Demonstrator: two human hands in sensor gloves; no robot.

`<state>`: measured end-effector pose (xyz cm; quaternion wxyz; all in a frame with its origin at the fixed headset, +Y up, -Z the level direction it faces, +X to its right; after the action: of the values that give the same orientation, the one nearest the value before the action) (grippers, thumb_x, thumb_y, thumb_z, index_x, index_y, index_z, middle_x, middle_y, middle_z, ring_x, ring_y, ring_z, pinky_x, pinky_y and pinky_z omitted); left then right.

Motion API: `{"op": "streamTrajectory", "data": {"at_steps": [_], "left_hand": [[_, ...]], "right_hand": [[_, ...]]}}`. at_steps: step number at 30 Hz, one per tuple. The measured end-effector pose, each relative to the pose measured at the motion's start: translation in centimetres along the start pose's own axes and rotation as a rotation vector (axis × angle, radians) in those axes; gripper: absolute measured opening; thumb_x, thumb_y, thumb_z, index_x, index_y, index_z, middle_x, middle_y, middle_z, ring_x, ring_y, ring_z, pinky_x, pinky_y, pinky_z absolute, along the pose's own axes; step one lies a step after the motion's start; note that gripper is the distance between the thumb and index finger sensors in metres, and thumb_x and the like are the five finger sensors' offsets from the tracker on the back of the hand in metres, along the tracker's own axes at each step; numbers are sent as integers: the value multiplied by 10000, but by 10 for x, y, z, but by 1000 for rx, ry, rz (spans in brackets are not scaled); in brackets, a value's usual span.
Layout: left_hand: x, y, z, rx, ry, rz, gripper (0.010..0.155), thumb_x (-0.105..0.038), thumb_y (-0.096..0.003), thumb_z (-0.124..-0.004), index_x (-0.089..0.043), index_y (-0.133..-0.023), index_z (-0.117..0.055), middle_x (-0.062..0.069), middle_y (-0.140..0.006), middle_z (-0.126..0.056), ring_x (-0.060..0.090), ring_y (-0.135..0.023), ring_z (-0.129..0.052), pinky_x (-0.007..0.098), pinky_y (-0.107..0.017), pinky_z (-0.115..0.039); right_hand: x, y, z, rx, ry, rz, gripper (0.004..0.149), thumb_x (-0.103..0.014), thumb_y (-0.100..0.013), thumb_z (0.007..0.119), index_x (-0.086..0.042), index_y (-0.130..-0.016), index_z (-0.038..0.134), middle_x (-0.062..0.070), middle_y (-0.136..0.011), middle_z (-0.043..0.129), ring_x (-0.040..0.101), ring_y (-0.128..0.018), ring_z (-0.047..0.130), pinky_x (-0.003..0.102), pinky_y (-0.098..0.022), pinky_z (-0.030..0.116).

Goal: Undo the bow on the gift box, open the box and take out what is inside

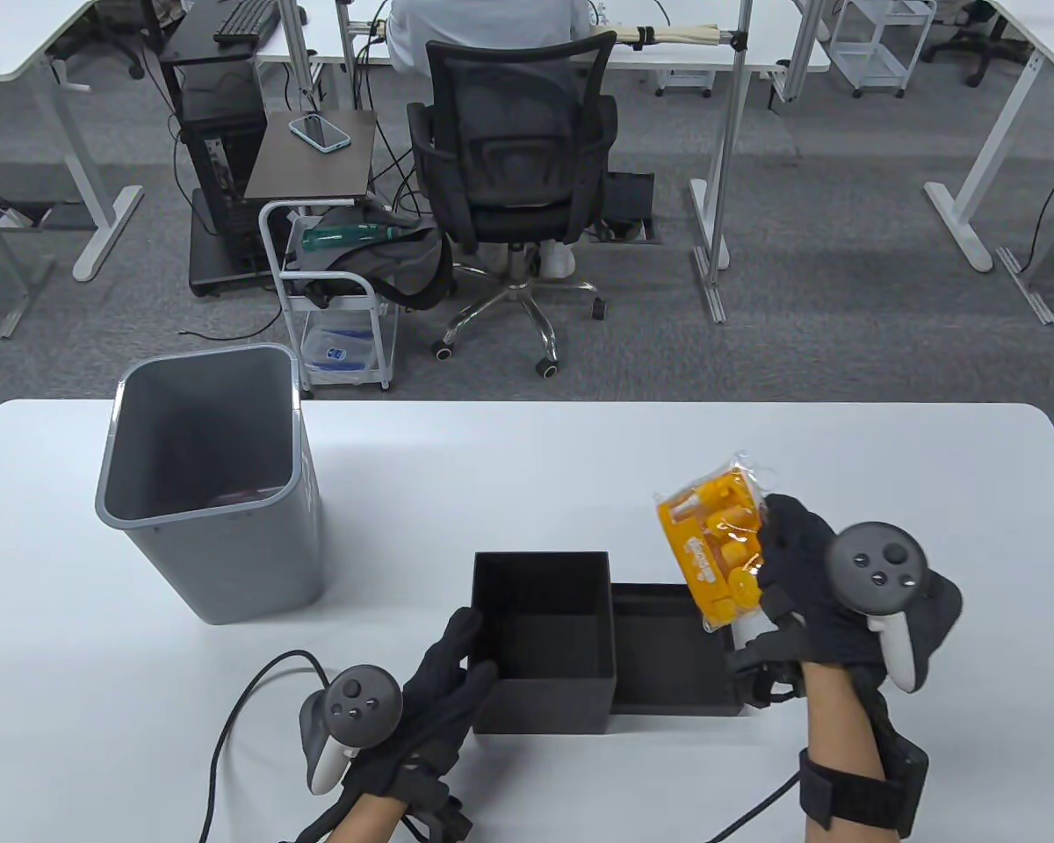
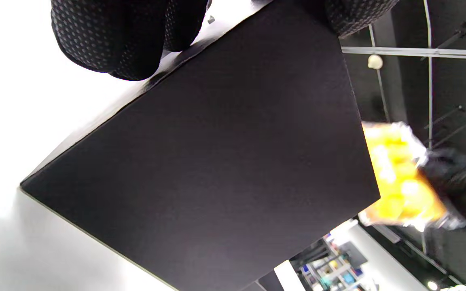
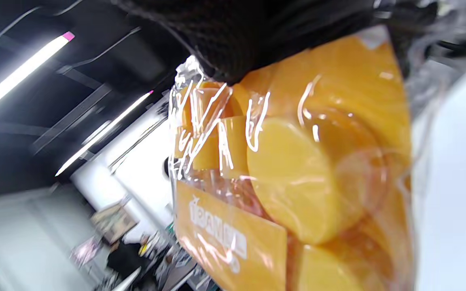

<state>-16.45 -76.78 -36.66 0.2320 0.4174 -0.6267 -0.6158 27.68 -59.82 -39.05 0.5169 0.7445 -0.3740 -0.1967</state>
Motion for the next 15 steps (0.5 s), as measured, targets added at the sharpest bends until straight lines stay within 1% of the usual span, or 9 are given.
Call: {"op": "streamTrajectory", "data": {"at_steps": [2, 3, 4, 7, 9, 11, 13, 15], "left_hand": [[0, 0, 0, 3, 10, 2, 705, -626, -648, -592, -340, -1214, -284, 317, -1168, -562, 545, -881, -805, 532, -629, -782], [0, 0, 0, 3, 9, 2, 706, -629, -646, -591, -344, -1213, -282, 317, -1169, -561, 544, -882, -806, 532, -629, -782], [0, 0, 0, 4, 5, 2, 707, -630, -646, -590, -343, -1214, -280, 314, -1171, -561, 543, -883, -805, 531, -629, -782], [-1, 0, 0, 4, 6, 4, 703, -624, -649, -587, -340, -1214, -280, 317, -1178, -540, 544, -888, -799, 530, -632, -781], [0, 0, 0, 6, 10, 1, 704, -625, -648, -588, -340, -1213, -280, 318, -1179, -537, 544, -888, -799, 531, -631, -781], [0, 0, 0, 5, 9, 0, 706, -627, -647, -588, -342, -1214, -279, 319, -1180, -536, 544, -887, -800, 531, -631, -781], [0, -1, 0, 6, 11, -1, 705, -628, -648, -586, -344, -1214, -277, 315, -1181, -537, 544, -888, -798, 530, -633, -780], [0, -2, 0, 0, 17, -4, 705, -626, -647, -589, -341, -1214, -283, 317, -1178, -541, 548, -886, -798, 532, -632, -780]], "right_hand": [[57, -9, 2, -10, -70, 123, 434, -178, -550, 756, -153, -982, 790, 133, -794, 865, 343, -577, 999, 445, -427, 838], [79, -11, 5, -17, -92, 173, 436, -176, -552, 746, -151, -985, 786, 134, -795, 862, 341, -572, 999, 444, -424, 837], [107, -13, 9, -19, -119, 228, 435, -174, -552, 741, -153, -985, 788, 133, -795, 862, 341, -567, 999, 442, -421, 837], [166, -17, 26, -50, -180, 329, 436, -177, -550, 745, -145, -982, 796, 134, -783, 872, 333, -538, 1009, 431, -395, 847], [190, -18, 40, -109, -199, 367, 435, -178, -550, 746, -139, -980, 799, 136, -779, 875, 331, -529, 1013, 427, -385, 850], [205, -19, 51, -134, -193, 391, 436, -177, -550, 747, -136, -981, 799, 139, -780, 875, 330, -531, 1013, 427, -387, 849], [215, -19, 59, -139, -191, 410, 438, -177, -549, 750, -124, -980, 804, 147, -774, 879, 325, -520, 1016, 422, -379, 853], [217, -21, 63, -147, -223, 426, 438, -175, -553, 752, -114, -985, 799, 151, -778, 876, 330, -526, 1012, 424, -385, 849]]}}
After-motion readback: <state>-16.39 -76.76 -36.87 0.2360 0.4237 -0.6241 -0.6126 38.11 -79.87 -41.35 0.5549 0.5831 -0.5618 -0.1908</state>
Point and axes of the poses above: the tracker on the back of each hand, its own x axis roughly to the little-finger side, its own y axis roughly from the fingertips to the wrist, z = x × y, the point moved 4 cm from there along -y, roughly from the wrist to the fingertips
